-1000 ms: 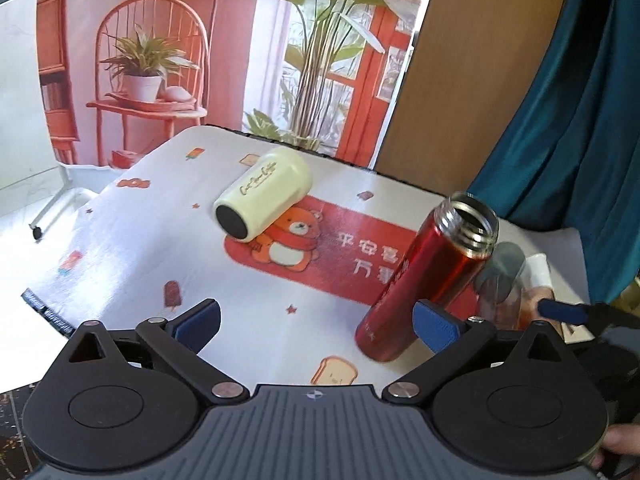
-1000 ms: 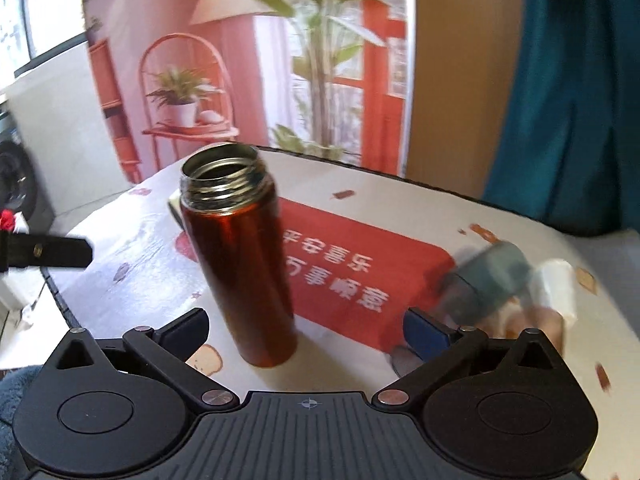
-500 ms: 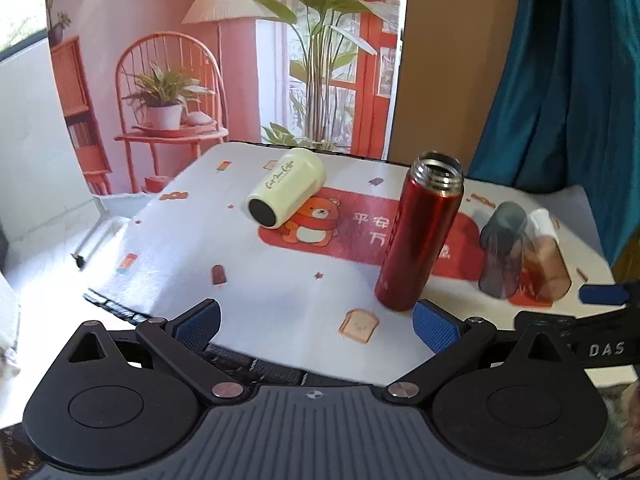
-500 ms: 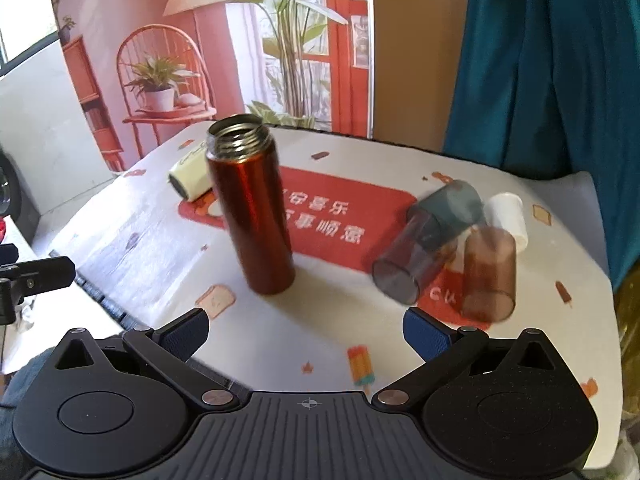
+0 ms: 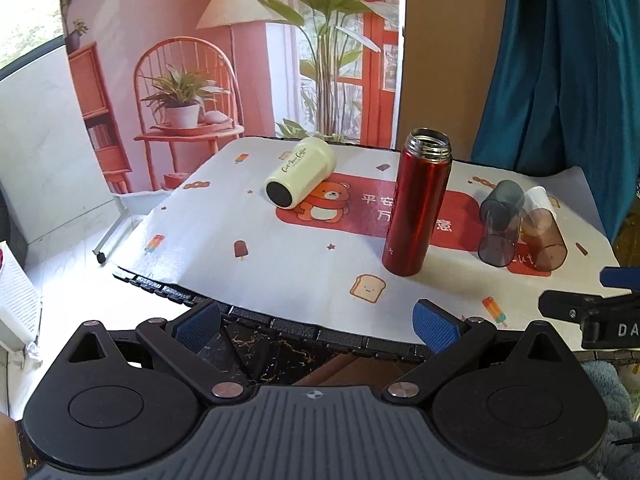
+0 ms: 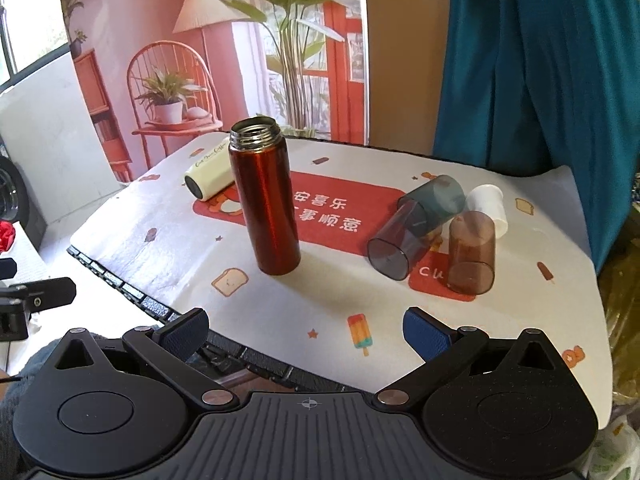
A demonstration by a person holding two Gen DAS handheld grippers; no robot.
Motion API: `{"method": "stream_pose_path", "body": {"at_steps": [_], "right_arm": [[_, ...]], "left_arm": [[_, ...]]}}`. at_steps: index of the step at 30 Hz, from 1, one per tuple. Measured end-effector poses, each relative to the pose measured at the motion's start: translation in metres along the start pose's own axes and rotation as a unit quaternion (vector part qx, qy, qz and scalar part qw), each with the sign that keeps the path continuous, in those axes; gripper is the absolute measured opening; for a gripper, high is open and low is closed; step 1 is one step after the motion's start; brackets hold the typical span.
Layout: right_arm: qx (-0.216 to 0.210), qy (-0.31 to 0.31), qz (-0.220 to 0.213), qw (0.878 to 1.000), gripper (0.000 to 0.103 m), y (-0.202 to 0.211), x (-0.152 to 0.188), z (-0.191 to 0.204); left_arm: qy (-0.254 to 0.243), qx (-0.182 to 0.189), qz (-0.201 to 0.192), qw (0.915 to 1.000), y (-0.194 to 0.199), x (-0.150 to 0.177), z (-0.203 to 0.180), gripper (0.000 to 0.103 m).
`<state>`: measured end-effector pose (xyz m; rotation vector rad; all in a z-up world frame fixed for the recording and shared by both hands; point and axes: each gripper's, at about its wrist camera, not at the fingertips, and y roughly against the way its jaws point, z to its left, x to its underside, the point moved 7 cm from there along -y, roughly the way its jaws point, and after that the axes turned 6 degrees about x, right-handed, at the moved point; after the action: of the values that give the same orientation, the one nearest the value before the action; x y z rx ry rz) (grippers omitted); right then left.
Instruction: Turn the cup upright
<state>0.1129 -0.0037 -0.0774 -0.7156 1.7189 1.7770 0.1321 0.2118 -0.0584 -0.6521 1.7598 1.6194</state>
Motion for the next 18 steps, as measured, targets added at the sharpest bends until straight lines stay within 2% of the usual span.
{"method": "stream_pose_path", "body": {"at_steps": [9,13,18], "right_arm": [[0.019,-0.001,-0.024,1.0,0.103,0.021,0.01,-0.004],[0.021,-0.001,-0.025,0.999,0.103,0.023,0.016,-0.005],[0.023,-0.005,-0.022,0.999,0.103,0.02,0.016,-0.006]], "left_arm": [[-0.014,-0.024,-0.035,0.999,0.023,0.007,-0.008,0.103],[-0.003,-0.041,-0.038,0.9984,0.028,0.012,-0.004,0.103],[0.014,-0.044,-0.043,0.998,0.03,0.011,0.002,0.103]]}}
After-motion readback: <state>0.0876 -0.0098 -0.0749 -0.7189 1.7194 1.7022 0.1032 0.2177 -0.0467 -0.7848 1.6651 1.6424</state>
